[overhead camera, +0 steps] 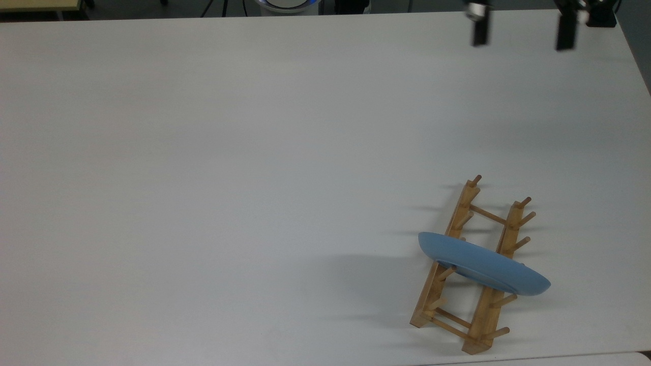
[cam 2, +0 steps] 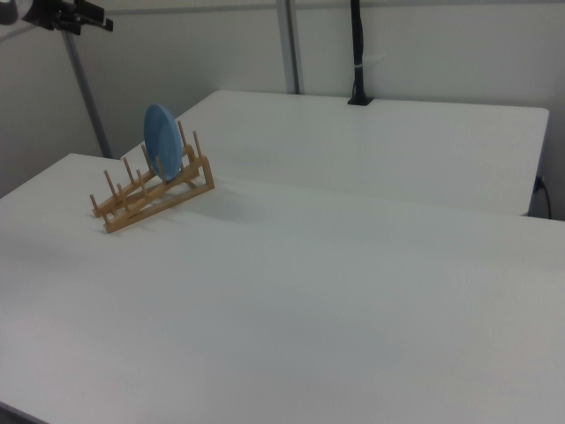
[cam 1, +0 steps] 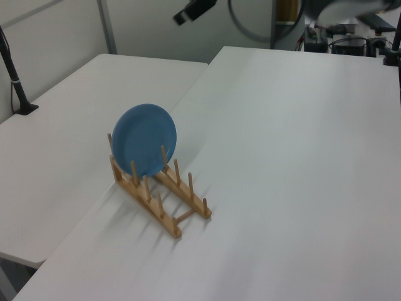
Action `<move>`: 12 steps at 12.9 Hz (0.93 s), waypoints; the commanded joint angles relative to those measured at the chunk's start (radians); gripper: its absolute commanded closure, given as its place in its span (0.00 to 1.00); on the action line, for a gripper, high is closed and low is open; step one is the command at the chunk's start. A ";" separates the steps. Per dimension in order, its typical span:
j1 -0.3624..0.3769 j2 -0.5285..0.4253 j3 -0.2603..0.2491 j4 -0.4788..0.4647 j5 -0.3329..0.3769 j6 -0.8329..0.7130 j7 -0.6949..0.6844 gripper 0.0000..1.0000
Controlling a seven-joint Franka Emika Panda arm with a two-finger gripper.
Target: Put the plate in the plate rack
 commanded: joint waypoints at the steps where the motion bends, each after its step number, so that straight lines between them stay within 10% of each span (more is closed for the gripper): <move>1: -0.103 -0.162 0.017 -0.079 0.347 -0.230 0.011 0.00; 7: -0.354 -0.312 0.016 -0.210 0.784 -0.628 -0.238 0.00; 12: -0.473 -0.334 0.008 -0.278 0.814 -0.809 -0.418 0.00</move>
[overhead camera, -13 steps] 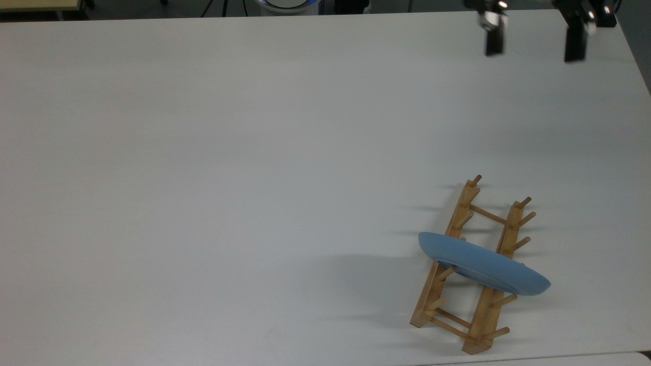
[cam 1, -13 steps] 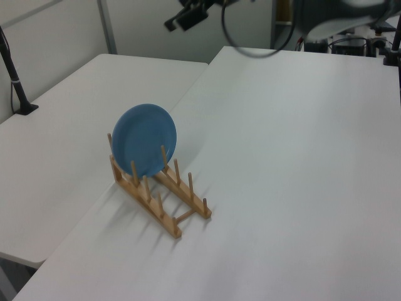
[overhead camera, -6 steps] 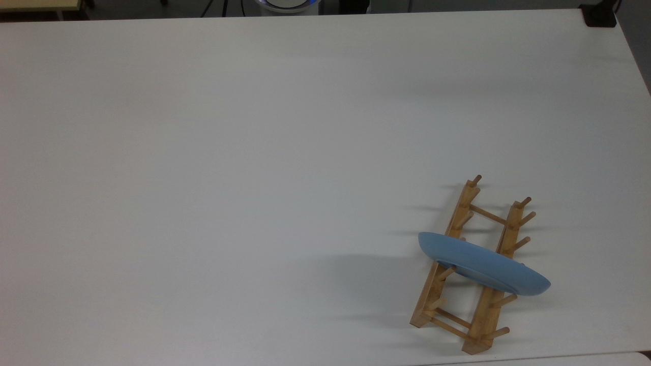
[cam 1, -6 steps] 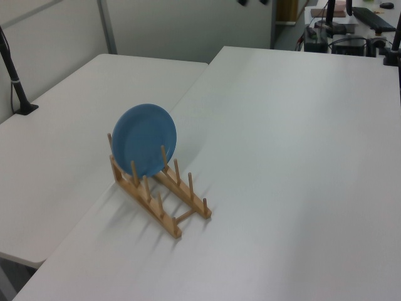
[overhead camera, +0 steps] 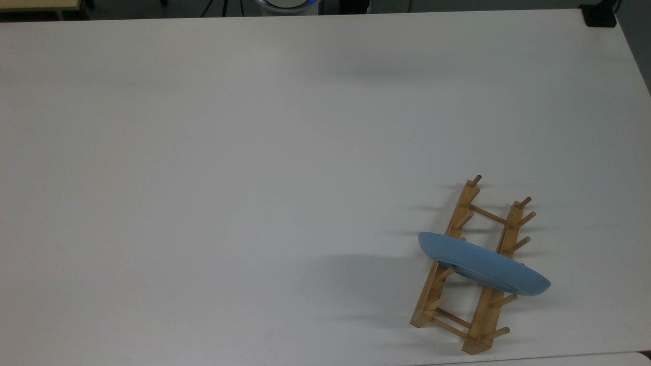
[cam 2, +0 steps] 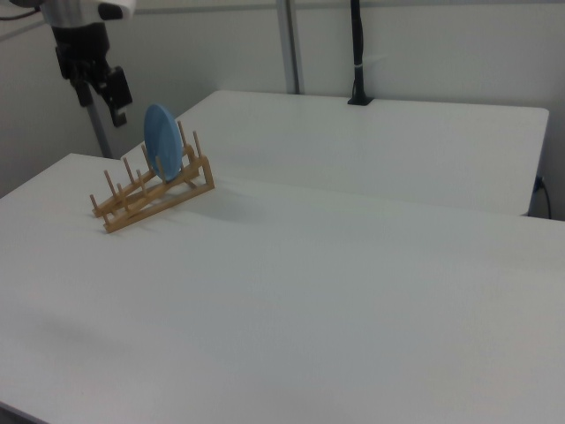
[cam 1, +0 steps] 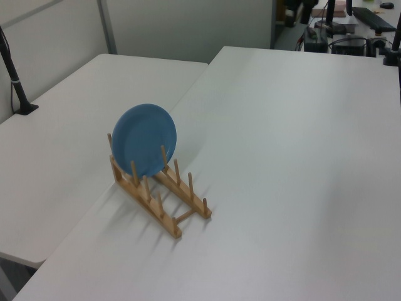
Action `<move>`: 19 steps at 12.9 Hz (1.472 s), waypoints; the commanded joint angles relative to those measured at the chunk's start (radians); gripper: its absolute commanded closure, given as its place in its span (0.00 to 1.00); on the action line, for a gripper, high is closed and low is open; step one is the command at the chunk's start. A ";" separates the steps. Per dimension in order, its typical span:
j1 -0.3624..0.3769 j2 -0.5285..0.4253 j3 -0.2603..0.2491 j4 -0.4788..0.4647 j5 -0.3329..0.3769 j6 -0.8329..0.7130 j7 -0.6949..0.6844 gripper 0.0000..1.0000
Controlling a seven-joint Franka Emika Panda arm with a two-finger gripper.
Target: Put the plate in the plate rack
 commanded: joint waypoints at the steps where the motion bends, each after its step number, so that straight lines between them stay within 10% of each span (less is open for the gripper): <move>1: -0.075 -0.041 0.001 -0.098 0.015 -0.032 -0.138 0.00; 19: -0.037 0.008 -0.111 -0.115 -0.123 0.111 -0.407 0.00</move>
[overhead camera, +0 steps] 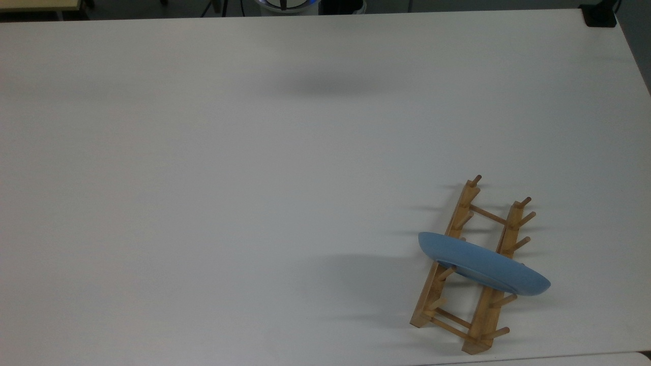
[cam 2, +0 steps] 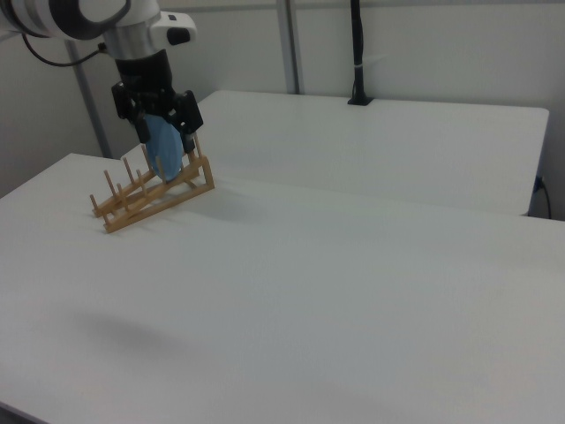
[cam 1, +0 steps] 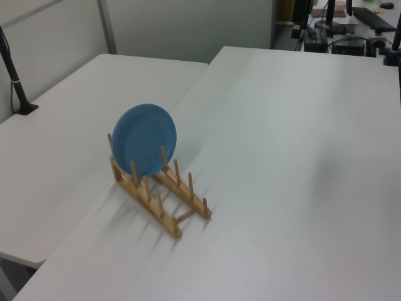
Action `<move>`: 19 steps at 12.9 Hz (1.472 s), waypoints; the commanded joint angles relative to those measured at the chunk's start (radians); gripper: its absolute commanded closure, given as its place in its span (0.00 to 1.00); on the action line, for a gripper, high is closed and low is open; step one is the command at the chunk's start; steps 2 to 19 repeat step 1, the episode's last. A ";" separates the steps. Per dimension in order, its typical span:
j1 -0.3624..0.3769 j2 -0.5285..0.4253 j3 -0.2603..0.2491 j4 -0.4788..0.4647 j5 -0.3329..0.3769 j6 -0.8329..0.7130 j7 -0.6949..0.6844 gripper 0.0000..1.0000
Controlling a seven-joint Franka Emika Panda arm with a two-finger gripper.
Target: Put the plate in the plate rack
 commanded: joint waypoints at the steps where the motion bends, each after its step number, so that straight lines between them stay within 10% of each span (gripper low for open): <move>1: 0.018 -0.012 -0.033 -0.017 -0.007 0.017 -0.033 0.00; 19: 0.018 -0.012 -0.033 -0.017 -0.007 0.017 -0.033 0.00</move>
